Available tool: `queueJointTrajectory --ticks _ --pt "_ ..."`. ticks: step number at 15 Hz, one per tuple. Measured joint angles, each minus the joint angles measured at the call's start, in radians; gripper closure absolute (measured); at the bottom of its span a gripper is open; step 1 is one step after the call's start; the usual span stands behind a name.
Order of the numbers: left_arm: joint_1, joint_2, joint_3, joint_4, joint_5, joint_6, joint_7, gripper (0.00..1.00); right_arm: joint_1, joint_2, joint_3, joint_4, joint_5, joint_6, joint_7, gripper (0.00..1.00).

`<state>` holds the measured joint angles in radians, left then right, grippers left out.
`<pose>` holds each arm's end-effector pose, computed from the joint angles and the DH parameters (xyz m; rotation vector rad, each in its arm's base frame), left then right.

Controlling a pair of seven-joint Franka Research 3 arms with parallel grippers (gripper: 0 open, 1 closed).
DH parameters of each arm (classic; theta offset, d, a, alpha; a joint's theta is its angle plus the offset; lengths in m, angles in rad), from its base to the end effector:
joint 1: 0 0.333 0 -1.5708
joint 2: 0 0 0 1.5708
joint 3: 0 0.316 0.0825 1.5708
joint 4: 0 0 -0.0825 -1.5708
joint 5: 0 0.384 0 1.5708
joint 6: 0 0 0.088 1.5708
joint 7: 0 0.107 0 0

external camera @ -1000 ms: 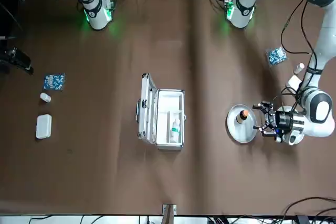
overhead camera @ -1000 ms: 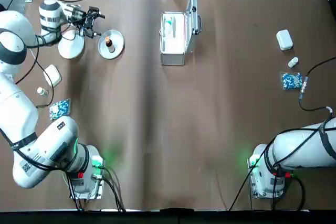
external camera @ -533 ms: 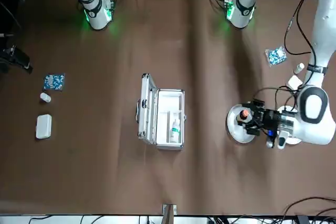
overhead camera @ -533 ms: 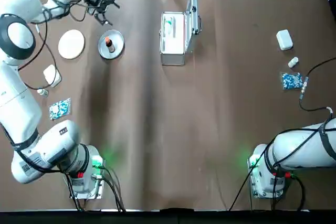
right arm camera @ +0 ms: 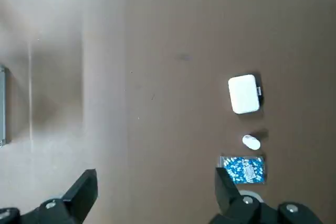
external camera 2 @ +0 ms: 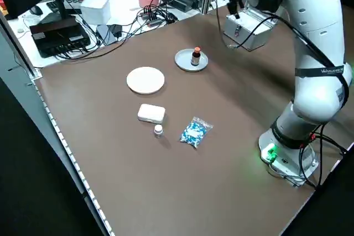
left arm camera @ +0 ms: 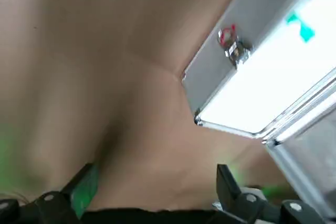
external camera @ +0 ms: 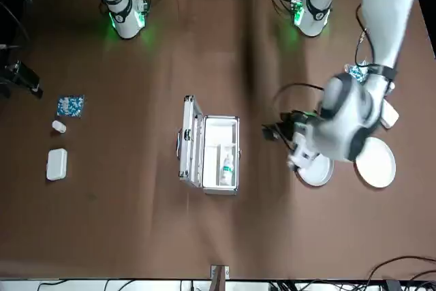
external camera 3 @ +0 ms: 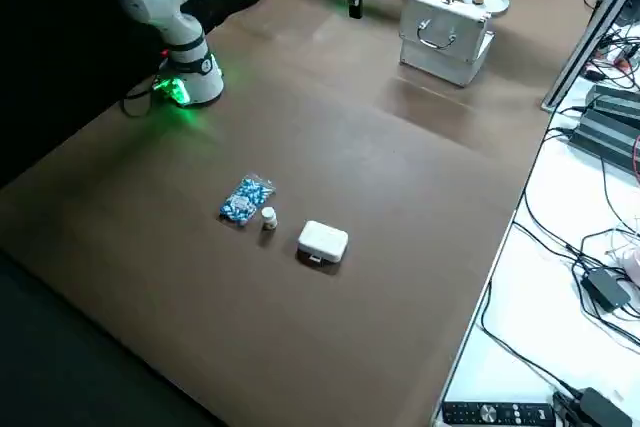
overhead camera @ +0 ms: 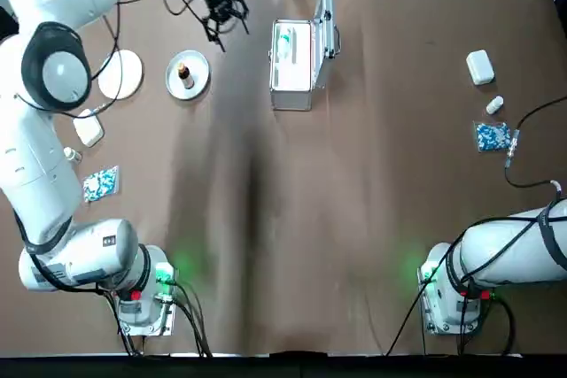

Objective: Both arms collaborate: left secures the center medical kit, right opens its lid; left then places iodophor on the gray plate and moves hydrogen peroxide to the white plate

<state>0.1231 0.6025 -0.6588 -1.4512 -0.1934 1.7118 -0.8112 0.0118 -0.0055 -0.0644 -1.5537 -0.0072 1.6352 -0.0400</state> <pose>0.6066 -0.2886 0.3860 2.7082 0.5125 -0.7313 0.5589 -0.0303 0.6417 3.1277 -0.0195 0.1355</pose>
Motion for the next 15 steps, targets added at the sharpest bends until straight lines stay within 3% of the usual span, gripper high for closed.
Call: queueJointTrajectory --ticks 6,15 --pt "-0.205 -0.027 -0.001 0.031 0.202 0.005 -0.158 0.0 0.013 0.0 0.002 -0.001 0.0 0.0 0.002 0.01" --pt "-0.243 -0.025 0.004 0.039 0.292 0.013 -0.039 0.0 0.014 0.005 0.002 0.002 0.0 0.003 0.002 0.01"
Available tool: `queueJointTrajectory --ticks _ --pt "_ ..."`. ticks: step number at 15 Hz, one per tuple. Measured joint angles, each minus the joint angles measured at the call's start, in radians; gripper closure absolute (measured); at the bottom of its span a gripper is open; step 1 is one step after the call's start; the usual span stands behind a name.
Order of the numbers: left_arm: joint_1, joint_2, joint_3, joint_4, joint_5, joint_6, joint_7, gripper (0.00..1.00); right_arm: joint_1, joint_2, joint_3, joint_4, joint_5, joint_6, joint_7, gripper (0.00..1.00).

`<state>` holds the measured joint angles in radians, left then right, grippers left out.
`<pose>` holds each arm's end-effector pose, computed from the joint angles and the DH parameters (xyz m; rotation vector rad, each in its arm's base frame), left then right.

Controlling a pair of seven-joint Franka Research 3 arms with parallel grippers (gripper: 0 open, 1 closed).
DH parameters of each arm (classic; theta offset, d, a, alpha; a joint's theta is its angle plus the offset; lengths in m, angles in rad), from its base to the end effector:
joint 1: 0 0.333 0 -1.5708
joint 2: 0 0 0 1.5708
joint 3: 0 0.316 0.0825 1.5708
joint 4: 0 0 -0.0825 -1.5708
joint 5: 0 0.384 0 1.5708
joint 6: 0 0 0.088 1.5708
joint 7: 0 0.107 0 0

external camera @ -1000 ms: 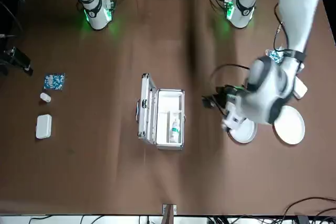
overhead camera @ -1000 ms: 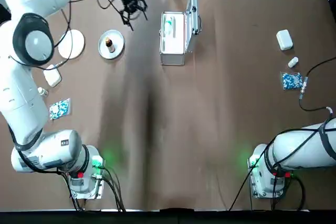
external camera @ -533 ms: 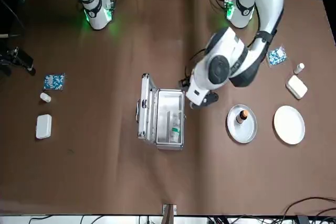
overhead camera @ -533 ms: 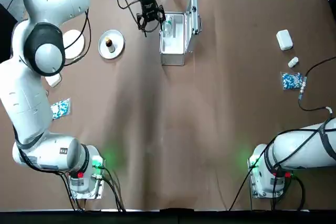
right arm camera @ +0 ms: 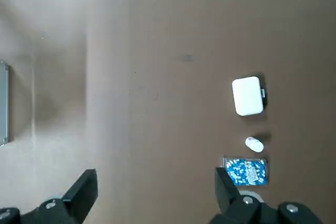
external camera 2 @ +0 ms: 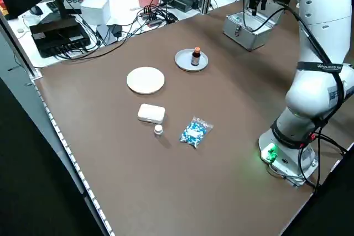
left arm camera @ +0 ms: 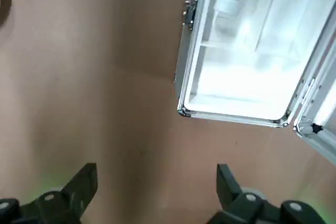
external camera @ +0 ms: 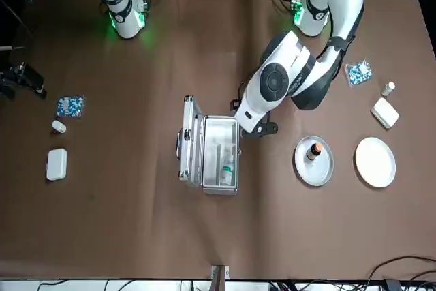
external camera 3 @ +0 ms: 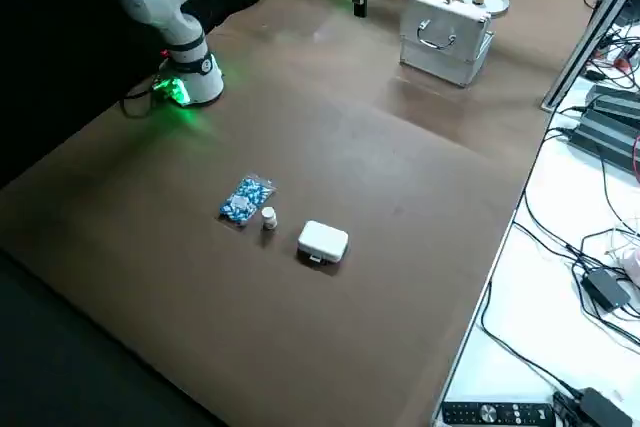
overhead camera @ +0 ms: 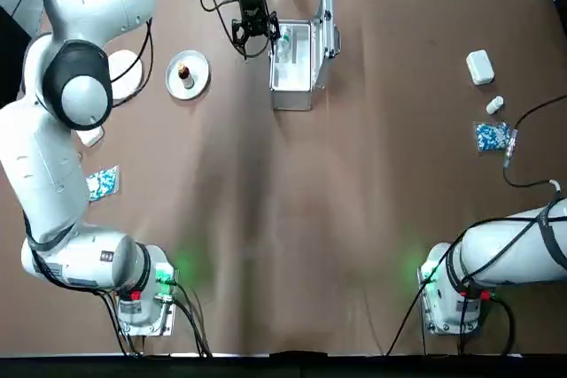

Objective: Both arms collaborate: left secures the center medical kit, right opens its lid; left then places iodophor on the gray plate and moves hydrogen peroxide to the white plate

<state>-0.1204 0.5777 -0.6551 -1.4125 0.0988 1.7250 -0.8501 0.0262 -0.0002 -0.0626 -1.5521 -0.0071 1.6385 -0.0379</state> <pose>0.5449 -0.4055 0.4066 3.0436 0.1626 -0.4335 0.5613 -0.0212 0.6398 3.1284 0.0026 0.1350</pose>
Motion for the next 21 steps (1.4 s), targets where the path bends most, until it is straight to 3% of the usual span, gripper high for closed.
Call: queueJointTrajectory --ticks 8,13,16,18,21 --pt "-0.008 0.038 0.018 0.009 0.048 0.182 0.163 0.0 0.004 0.0 0.001 0.004 0.0 -0.001 0.0 0.01" --pt "-0.053 0.123 0.018 0.011 0.198 0.33 0.171 0.0 0.01 0.0 0.002 0.004 0.001 -0.002 0.0 0.01" --pt "-0.073 0.153 0.025 0.013 0.224 0.401 0.168 0.0 0.013 0.0 0.002 0.004 0.001 -0.002 0.0 0.01" --pt "-0.104 0.166 0.068 0.013 0.226 0.436 0.17 0.03 0.017 0.0 0.002 0.004 0.001 -0.002 0.0 0.01" --pt "-0.205 0.18 0.185 0.025 0.226 0.471 0.173 0.2 0.02 0.0 0.002 0.005 0.001 -0.002 0.0 0.01"
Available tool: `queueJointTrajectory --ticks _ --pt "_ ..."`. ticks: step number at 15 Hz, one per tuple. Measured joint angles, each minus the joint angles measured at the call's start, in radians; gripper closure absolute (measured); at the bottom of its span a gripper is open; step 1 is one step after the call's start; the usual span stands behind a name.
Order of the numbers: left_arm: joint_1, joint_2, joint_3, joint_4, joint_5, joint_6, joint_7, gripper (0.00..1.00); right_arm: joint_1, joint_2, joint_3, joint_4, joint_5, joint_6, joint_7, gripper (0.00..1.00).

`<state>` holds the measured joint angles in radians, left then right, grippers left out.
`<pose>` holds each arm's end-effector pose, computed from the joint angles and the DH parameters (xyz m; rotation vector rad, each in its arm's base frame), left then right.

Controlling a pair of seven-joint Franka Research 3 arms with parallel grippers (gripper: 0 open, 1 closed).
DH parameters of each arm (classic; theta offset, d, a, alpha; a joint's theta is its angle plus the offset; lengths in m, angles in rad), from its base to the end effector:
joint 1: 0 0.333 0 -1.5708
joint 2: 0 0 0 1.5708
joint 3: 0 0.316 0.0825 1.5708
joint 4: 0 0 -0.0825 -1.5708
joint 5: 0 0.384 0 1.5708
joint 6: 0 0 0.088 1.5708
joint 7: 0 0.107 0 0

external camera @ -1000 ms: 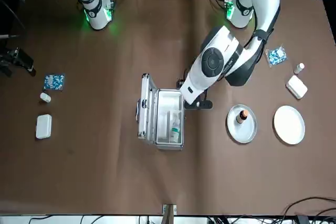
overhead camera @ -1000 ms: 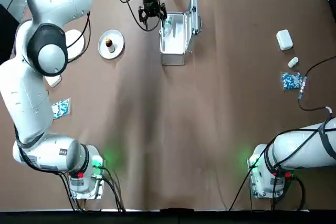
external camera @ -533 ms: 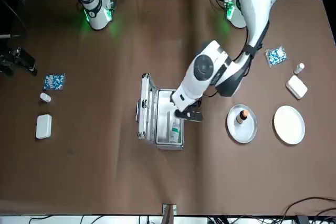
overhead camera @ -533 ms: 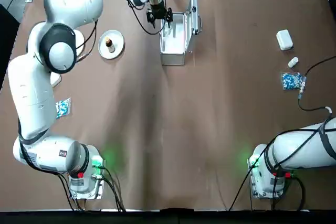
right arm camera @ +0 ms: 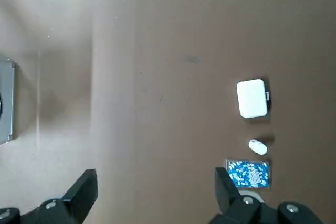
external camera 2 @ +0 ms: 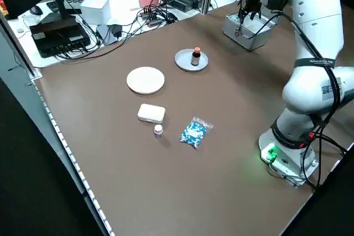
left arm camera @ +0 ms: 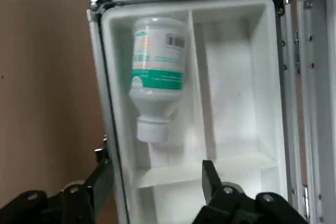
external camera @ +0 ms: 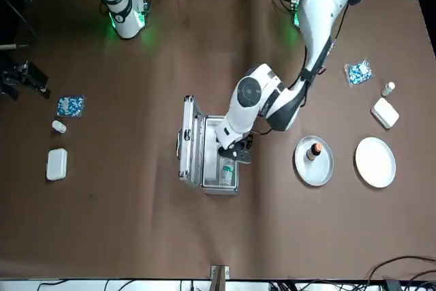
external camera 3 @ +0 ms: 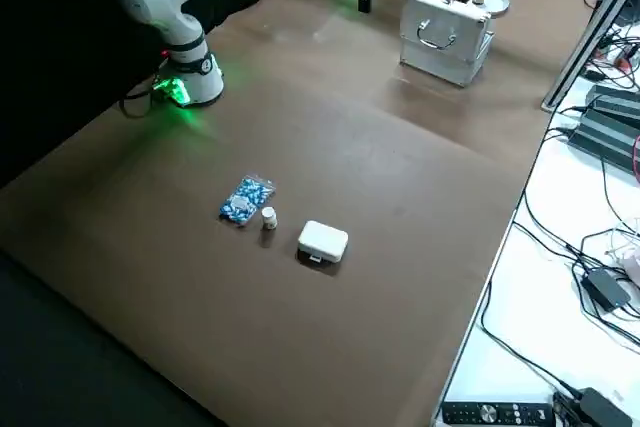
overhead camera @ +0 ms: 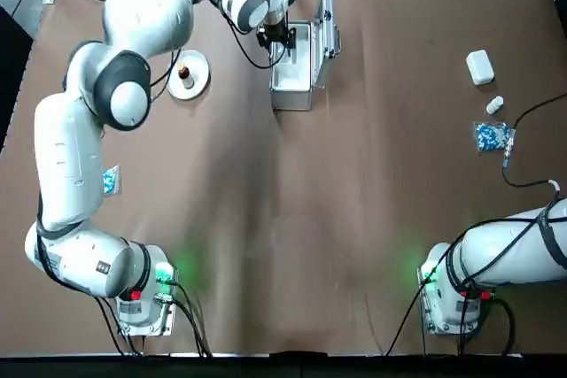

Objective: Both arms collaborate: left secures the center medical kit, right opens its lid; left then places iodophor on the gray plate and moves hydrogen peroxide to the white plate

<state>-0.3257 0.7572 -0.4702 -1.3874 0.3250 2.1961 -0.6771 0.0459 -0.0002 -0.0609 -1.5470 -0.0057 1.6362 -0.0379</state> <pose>0.5785 -0.4635 0.3060 3.0136 -0.2398 0.1176 0.5615 -0.0090 0.6420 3.1302 0.0360 0.1397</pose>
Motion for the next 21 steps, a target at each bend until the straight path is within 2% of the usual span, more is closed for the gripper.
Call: queueJointTrajectory --ticks 2,4,8,16,21 --pt "-0.042 0.012 0.036 0.019 0.0 0.005 0.0 0.24 0.0 0.0 0.0 0.005 0.0 0.0 0.0 0.01" --pt "-0.05 0.02 0.042 0.031 0.0 0.005 0.0 0.4 0.0 0.0 -0.001 0.011 0.0 0.0 0.001 0.01" --pt "-0.048 0.026 0.046 0.038 0.0 0.005 0.001 0.45 0.0 0.0 -0.001 0.016 0.0 0.001 0.001 0.01" --pt "-0.048 0.033 0.049 0.038 0.0 0.004 0.054 0.46 0.0 0.0 -0.002 0.017 0.0 0.003 0.001 0.01" --pt "-0.048 0.035 0.057 0.039 0.001 0.005 0.077 0.53 -0.001 0.0 -0.003 0.017 0.0 0.004 0.001 0.01"
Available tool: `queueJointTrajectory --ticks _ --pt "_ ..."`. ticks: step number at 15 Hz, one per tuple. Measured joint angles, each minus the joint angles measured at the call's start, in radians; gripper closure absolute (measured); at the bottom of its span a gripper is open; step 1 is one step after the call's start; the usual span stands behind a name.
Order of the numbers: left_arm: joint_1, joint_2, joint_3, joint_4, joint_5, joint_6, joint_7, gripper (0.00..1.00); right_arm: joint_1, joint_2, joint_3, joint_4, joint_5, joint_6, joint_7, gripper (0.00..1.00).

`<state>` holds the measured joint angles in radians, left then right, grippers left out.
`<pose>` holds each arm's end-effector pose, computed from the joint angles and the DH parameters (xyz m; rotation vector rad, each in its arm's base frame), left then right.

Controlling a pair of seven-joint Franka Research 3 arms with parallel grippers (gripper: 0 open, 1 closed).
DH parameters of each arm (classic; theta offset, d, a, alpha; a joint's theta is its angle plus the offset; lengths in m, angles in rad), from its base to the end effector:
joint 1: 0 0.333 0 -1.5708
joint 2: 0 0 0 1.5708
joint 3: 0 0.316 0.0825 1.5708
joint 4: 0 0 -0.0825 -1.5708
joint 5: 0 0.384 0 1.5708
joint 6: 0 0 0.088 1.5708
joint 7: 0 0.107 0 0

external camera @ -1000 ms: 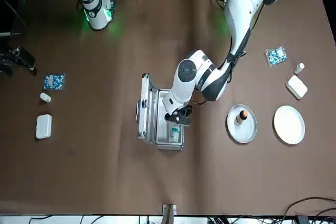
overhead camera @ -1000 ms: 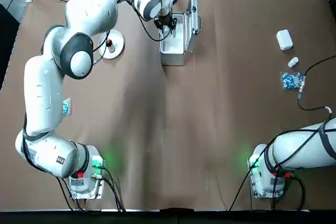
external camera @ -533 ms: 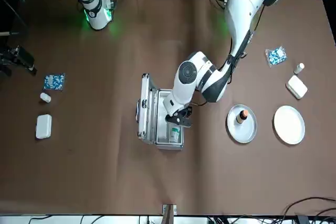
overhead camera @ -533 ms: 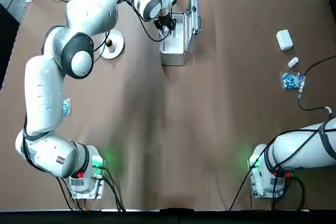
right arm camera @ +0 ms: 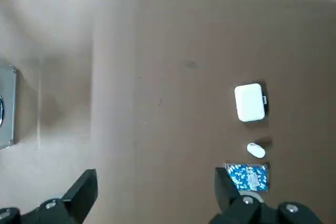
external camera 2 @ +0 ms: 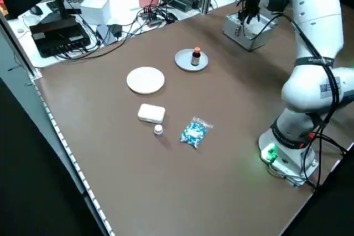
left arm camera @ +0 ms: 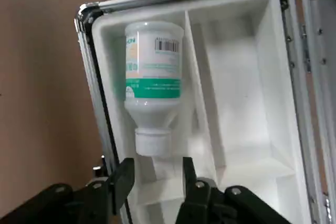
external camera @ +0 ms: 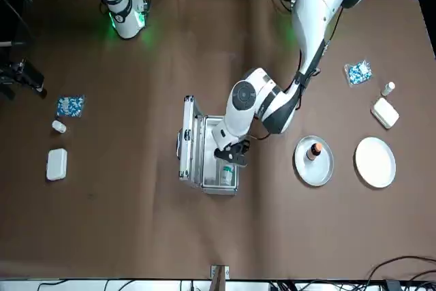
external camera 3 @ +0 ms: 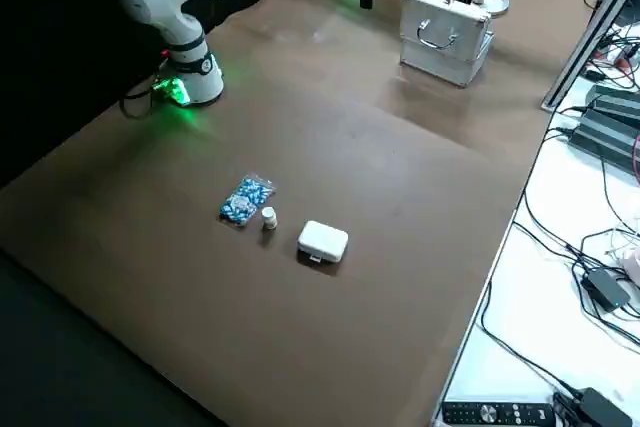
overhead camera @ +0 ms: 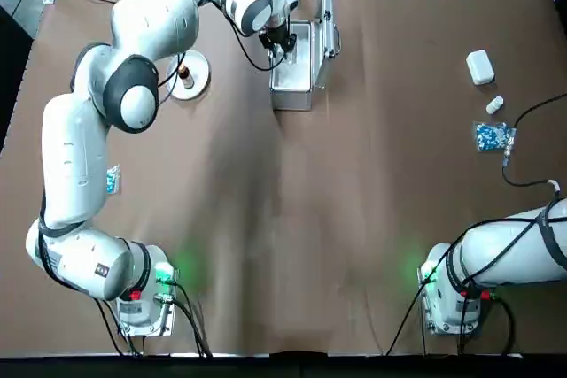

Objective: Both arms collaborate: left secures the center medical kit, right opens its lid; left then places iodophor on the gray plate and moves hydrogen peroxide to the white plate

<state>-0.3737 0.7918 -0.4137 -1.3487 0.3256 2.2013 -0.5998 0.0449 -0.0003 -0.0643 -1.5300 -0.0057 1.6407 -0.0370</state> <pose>0.5846 -0.4675 0.2902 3.0283 -0.3558 0.1424 0.5619 -0.0115 0.6506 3.1279 0.0277 0.1735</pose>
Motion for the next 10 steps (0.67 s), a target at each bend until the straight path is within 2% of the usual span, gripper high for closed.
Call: queueJointTrajectory --ticks 10 --pt "-0.003 0.031 0.009 0.022 0.0 0.029 0.024 0.52 0.003 0.003 0.001 0.0 0.0 0.0 0.001 0.01"
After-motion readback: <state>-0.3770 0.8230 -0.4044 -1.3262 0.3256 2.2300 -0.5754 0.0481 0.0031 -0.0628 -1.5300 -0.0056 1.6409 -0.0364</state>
